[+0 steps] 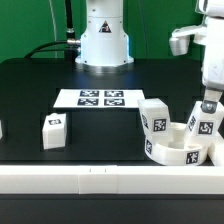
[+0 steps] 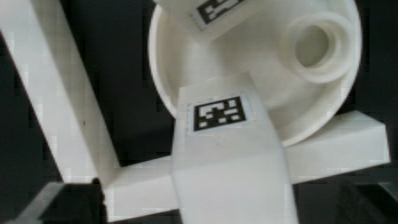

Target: Assemble stool

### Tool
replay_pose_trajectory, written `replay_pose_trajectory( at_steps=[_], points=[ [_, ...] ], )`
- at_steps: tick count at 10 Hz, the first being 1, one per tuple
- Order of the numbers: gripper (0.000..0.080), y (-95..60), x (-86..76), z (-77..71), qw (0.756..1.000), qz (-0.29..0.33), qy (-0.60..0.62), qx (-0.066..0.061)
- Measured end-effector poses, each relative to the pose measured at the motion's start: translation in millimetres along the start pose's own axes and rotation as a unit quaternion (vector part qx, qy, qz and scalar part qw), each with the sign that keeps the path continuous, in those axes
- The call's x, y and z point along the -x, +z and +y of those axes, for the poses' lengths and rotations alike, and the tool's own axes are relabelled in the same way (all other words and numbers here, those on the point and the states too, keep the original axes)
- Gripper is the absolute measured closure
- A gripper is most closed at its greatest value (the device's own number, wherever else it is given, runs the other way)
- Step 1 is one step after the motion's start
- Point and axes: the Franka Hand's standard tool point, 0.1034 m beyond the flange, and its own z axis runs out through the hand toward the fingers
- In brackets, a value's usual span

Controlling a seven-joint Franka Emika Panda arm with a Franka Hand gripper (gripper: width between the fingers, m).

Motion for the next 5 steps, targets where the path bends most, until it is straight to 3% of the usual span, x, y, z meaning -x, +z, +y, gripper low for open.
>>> replay_pose_trajectory(
  at_steps=[4, 5],
  points=[
    [0.0173, 14.5, 6.8, -3.1, 1.000, -0.010, -0.013, -0.008],
    [0.0342, 16.8, 6.9, -3.7, 1.000, -0.011, -0.013, -0.009]
  ],
)
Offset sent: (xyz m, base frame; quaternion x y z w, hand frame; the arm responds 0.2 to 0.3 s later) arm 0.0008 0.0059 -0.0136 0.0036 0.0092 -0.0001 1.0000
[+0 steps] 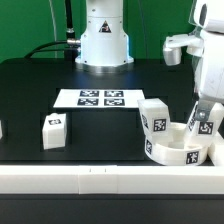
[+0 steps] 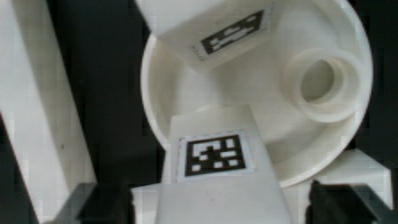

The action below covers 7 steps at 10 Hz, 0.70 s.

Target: Assemble stool

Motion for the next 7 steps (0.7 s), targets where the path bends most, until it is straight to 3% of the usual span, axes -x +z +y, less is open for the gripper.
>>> replay_pose_trajectory(
  at_steps=[1, 6, 7],
  points=[
    [0.0458, 0.6, 0.2, -0.1, 1.000, 0.000, 0.001, 0.000],
    [0.0458, 0.7, 2.2, 0.9, 0.998, 0.001, 0.056, -0.002],
    [0.0458, 0.6, 5.5, 2.2, 0.992, 0.007, 0.129, -0.012]
  ],
)
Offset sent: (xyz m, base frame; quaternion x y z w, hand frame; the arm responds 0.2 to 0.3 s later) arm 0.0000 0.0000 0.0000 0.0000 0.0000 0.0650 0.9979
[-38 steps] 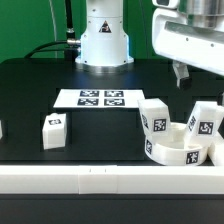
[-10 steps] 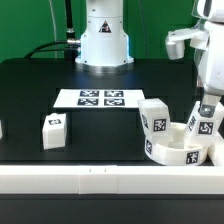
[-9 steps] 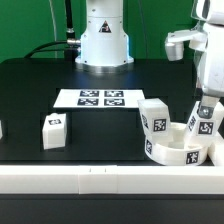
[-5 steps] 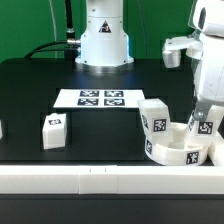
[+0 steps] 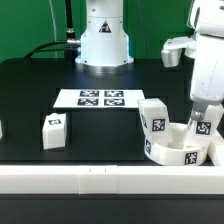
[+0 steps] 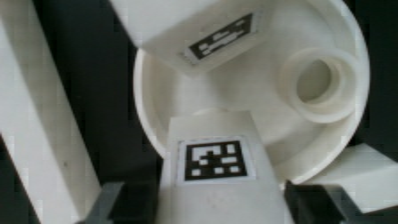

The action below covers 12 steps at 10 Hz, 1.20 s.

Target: Assemble stool

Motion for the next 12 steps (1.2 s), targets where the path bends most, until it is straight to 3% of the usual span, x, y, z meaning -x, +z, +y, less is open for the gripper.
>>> replay_pose_trajectory(
  at_steps=[4, 9, 11, 12],
  points=[
    [0.0458, 0.9, 9.0, 7.6, 0.991, 0.002, 0.136, -0.003],
    [0.0458, 0.6, 9.8, 8.4, 0.951, 0.002, 0.308, -0.004],
    [0.0458, 0.1, 9.5, 9.1, 0.911, 0.019, 0.410, -0.034],
    [0.0458, -0.8, 8.7, 9.8, 0.901, 0.020, 0.432, -0.035]
  ],
)
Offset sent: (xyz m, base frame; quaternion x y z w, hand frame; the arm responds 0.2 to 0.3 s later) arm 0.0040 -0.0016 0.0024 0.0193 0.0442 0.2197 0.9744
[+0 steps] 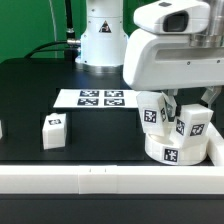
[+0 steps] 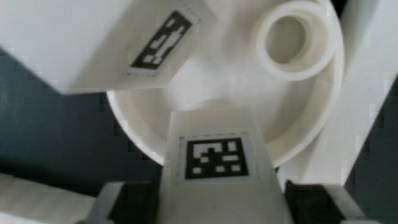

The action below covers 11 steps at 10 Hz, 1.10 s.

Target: Assemble stool

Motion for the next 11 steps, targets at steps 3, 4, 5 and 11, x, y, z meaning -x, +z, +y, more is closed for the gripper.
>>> replay_pose_trajectory(
  at_steps=[3, 4, 5, 11],
  points=[
    [0.0458, 0.7, 0.5, -0.2, 0.995, -0.001, 0.100, -0.001],
    [0.0458, 0.9, 1.0, 1.3, 0.991, -0.001, 0.136, 0.000],
    [0.0458, 1.1, 1.3, 2.0, 0.987, -0.002, 0.161, 0.000],
    [0.0458, 1.8, 1.0, 13.0, 0.929, 0.016, 0.369, 0.010]
  ],
)
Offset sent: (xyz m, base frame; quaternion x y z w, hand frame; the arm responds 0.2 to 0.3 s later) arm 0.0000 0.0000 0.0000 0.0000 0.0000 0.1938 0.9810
